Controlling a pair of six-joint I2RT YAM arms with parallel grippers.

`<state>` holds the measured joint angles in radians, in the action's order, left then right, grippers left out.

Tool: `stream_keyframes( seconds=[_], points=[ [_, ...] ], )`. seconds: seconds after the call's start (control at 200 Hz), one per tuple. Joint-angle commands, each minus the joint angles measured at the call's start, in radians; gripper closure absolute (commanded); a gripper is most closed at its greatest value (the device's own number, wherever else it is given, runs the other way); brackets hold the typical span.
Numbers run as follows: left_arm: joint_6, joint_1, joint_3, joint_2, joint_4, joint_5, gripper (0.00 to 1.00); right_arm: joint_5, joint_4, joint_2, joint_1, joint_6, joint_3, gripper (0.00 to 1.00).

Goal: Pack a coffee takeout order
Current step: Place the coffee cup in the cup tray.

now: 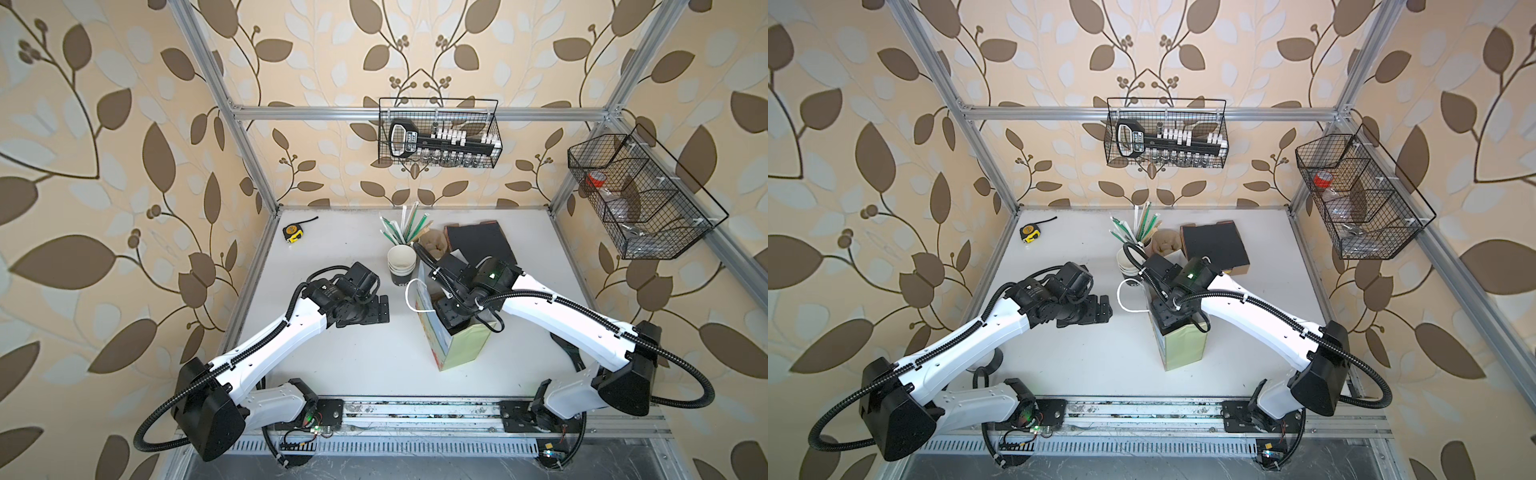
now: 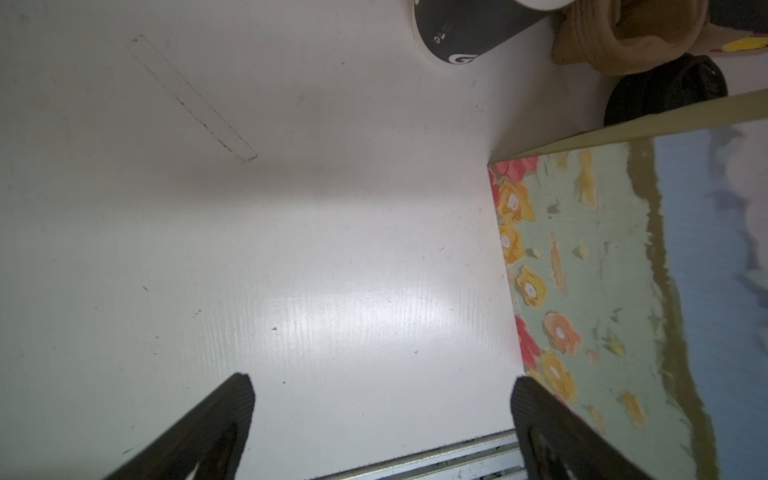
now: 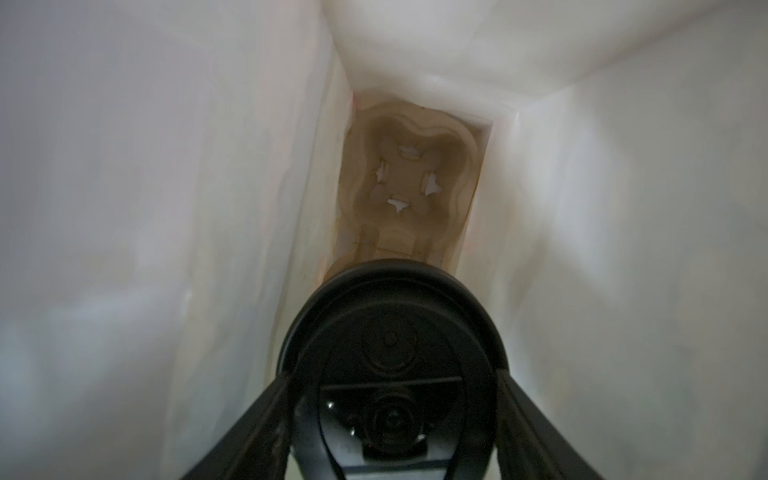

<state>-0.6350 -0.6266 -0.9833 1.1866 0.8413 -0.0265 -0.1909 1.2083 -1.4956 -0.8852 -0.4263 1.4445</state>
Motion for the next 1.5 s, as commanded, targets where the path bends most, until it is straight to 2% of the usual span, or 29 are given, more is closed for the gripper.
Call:
stream_keyframes(
  seconds=[0.0, 1.495],
  points=[
    [0.0, 0.01, 0.005, -0.005, 0.004, -0.008, 0.01, 0.014, -0.007, -0.013, 0.005, -0.009, -0.023, 0.32],
    [0.003, 0.011, 0.004, 0.001, 0.004, -0.008, 0.01, 0.048, -0.108, -0.055, 0.049, 0.028, -0.186, 0.32]
  ],
)
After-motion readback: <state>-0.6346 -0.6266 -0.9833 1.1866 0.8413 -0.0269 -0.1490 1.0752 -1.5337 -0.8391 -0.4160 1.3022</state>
